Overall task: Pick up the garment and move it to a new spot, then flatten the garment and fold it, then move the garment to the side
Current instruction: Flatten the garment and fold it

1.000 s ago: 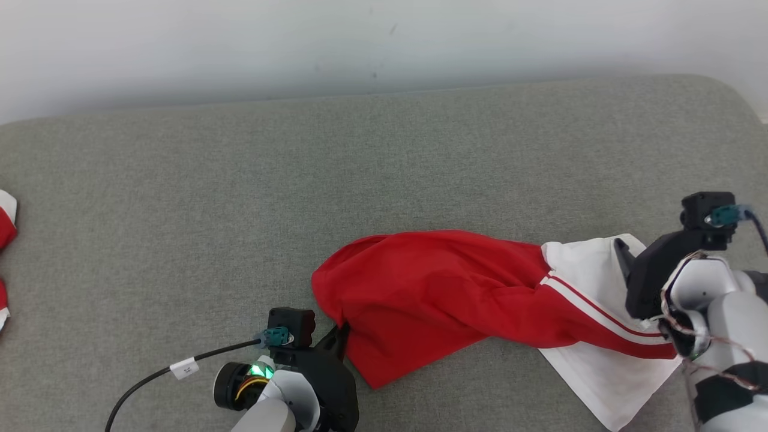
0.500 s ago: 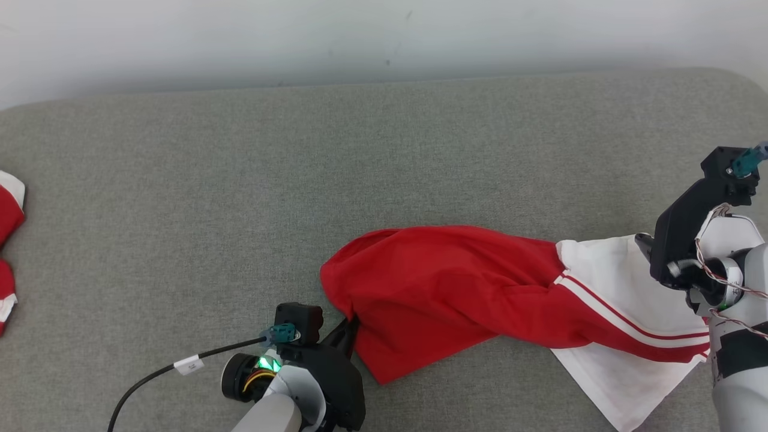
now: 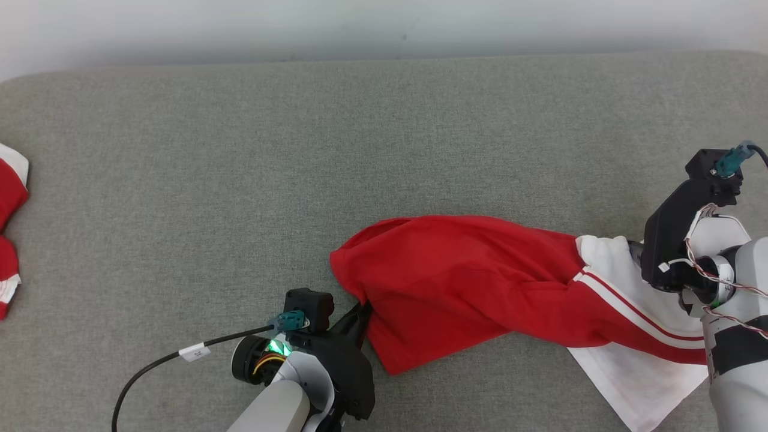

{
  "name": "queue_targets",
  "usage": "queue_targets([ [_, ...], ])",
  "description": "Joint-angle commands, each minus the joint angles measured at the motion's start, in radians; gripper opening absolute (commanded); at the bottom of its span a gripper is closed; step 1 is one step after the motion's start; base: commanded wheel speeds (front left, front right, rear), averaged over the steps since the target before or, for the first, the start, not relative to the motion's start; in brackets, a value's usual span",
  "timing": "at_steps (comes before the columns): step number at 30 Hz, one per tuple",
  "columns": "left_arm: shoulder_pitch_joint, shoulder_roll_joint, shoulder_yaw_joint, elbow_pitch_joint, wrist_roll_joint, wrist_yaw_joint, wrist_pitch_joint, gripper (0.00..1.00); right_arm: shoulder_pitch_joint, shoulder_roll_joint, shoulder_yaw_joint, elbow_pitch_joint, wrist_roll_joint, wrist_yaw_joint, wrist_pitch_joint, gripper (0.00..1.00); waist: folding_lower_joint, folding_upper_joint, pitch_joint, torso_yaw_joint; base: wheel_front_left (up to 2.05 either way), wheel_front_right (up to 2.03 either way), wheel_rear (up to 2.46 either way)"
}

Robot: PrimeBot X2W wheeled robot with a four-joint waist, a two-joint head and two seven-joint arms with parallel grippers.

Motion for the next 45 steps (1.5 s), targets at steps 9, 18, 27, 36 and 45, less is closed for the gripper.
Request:
queue_targets([
  [9, -0.004, 0.016, -0.003, 0.031, -0.019, 0.007, 0.004, 0.0, 0.005, -0.028, 0.048, 0.009, 0.047, -0.002, -0.019, 0.0, 0.0, 0.0, 0.006, -0.003, 0.0, 0.0, 0.0],
  [18, -0.014, 0.021, 0.029, 0.015, -0.061, -0.015, -0.028, 0.0, -0.014, -0.058, 0.057, -0.024, 0.075, -0.002, -0.151, 0.0, 0.0, 0.0, -0.017, -0.002, 0.0, 0.0, 0.0],
  [27, -0.112, 0.067, 0.137, -0.105, -0.218, -0.061, 0.039, 0.0, -0.074, -0.068, 0.077, -0.11, 0.171, -0.002, -0.308, 0.0, 0.0, 0.0, -0.04, -0.01, 0.0, 0.0, 0.0],
  [36, -0.266, 0.162, 0.235, -0.256, -0.339, -0.071, 0.157, 0.0, -0.189, -0.133, 0.178, -0.176, 0.174, -0.002, -0.433, 0.0, 0.0, 0.0, -0.04, -0.039, 0.0, 0.0, 0.0],
  [45, -0.462, 0.263, 0.296, -0.305, -0.327, -0.061, 0.177, 0.0, -0.399, -0.108, 0.206, -0.107, 0.111, -0.002, -0.593, 0.0, 0.0, 0.0, 0.07, -0.083, 0.0, 0.0, 0.0],
])
